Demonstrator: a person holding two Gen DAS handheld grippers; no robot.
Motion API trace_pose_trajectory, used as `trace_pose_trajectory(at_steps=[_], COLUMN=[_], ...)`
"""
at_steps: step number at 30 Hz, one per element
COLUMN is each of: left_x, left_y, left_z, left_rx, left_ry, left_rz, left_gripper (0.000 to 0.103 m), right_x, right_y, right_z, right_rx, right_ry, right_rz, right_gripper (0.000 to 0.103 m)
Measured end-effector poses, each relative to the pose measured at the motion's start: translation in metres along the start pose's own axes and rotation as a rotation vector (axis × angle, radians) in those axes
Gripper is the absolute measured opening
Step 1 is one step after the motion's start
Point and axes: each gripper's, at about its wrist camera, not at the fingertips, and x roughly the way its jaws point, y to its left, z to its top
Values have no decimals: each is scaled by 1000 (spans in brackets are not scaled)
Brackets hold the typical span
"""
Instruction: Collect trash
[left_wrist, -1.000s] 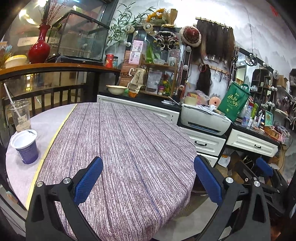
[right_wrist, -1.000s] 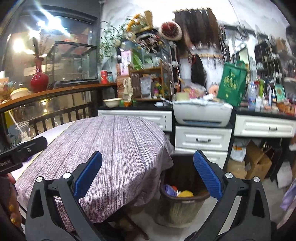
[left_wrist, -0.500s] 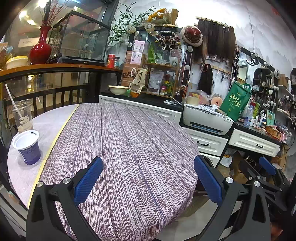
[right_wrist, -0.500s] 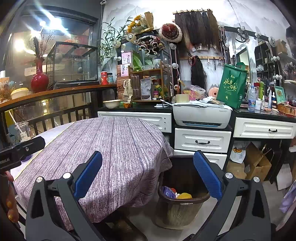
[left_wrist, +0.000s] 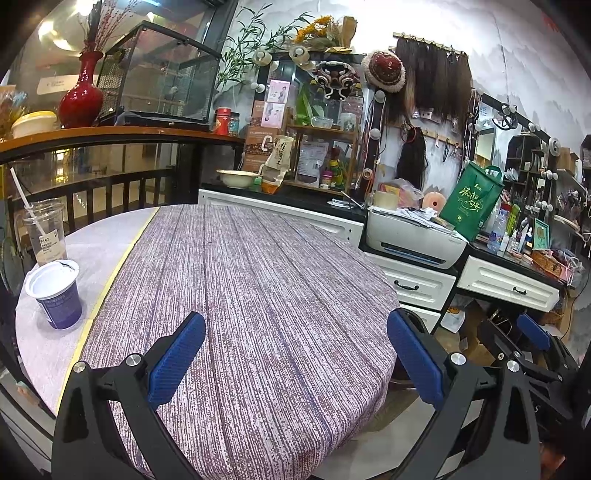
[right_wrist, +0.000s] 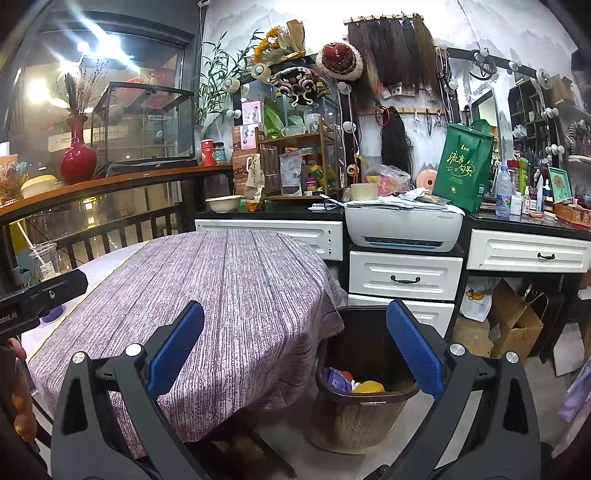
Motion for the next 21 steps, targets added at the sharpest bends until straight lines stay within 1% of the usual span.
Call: trace_pose_trajectory(at_steps=[21], left_x=[-2], left_y=[0], left_z=[2], left_rx=[0], left_ry=[1], left_rz=[-1], left_gripper=[97], right_x=[1], right_y=[-1], right_z=[-3], right_rx=[2], right_ry=[11], right_rz=[4], right_gripper=[97])
